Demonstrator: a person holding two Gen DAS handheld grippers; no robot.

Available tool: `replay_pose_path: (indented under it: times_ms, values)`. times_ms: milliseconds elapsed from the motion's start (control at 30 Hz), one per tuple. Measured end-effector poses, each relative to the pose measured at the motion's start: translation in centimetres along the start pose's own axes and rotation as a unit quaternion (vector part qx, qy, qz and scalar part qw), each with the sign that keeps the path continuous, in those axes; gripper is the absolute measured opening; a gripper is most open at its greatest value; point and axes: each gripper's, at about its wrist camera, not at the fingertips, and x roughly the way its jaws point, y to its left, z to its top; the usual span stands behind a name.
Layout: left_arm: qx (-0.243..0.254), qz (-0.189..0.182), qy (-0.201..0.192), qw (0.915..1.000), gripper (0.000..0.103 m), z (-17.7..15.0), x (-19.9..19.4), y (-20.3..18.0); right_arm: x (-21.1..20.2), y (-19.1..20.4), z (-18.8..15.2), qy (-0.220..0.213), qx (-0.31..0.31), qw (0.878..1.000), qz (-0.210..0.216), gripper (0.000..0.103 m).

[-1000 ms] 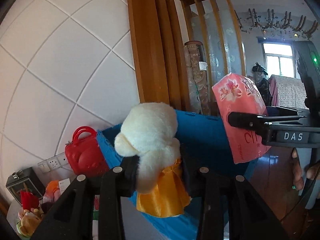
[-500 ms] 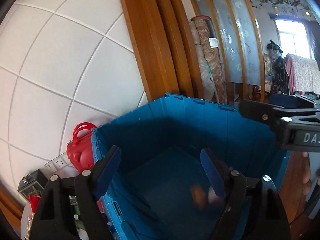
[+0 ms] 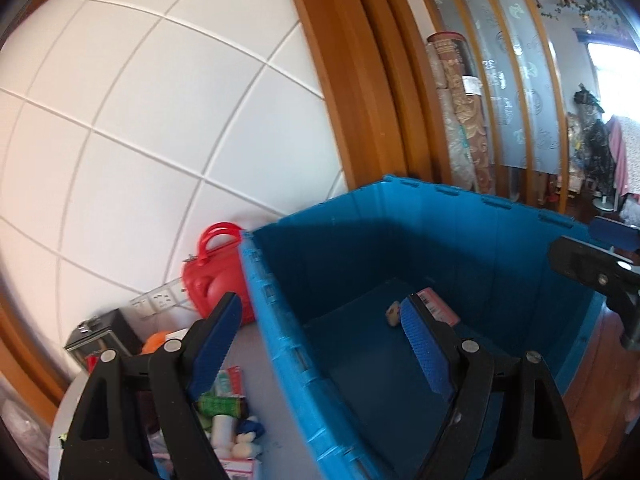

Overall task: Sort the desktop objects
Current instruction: 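Carry both items over the blue crate and release them inside, then return to the pile and grasp the pink pig plush with the right tool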

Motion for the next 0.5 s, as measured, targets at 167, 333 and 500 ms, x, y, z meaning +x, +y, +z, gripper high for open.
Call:
replay_pose_path:
  times_ms: [167,333,500]
  values:
    - [-0.021,0.018,-0.001,0.9996,0.082,-1.6,-0.9,2.2,-0.2,1.9,-1.3,-0.002,-0.024,1.000,0.010,0.103]
    - [-0.041,0.025,0.007,0.9988,0.082,-3.7,-1.7,5.1,0.0,4.2,-2.2,0.007,-0.028,0.999,0.026,0.103]
    - [-0.053,0.041,0.014,0.9976,0.082,-6.5,-3.4,9.1,-0.5,8.2,-2.9,0.004,-0.039,0.998,0.042,0.103]
